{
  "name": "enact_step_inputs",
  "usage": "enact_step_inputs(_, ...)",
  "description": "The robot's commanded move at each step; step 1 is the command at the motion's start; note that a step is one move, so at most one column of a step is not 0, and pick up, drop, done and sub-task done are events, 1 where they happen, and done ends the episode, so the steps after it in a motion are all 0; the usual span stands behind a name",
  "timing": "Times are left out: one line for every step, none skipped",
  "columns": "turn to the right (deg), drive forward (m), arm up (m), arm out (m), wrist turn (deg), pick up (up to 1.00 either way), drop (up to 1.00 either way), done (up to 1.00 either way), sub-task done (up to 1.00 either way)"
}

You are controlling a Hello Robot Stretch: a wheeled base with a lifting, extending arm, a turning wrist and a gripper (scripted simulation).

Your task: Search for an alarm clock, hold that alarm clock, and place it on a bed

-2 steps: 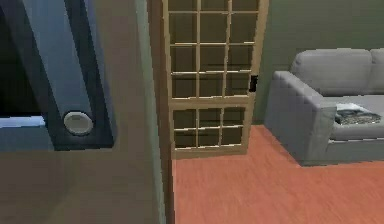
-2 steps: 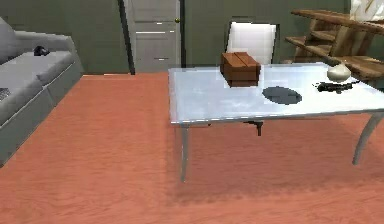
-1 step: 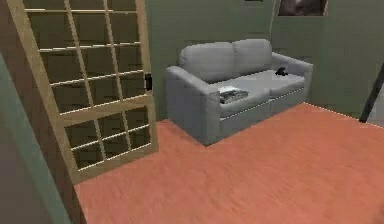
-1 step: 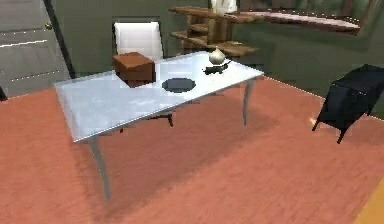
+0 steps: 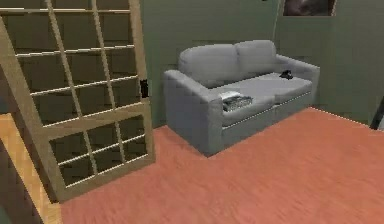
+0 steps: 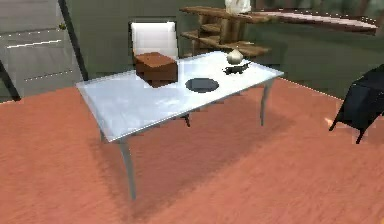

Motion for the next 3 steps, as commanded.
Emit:
enact_step_inputs(45.0,0.00,0.00,0.00,0.0,0.00,0.00,0.00,0.00)
enact_step_inputs(42.0,0.00,0.00,0.00,0.0,0.00,0.00,0.00,0.00)
enact_step_inputs(0.0,0.15,0.00,0.00,0.0,0.00,0.00,0.00,0.00)
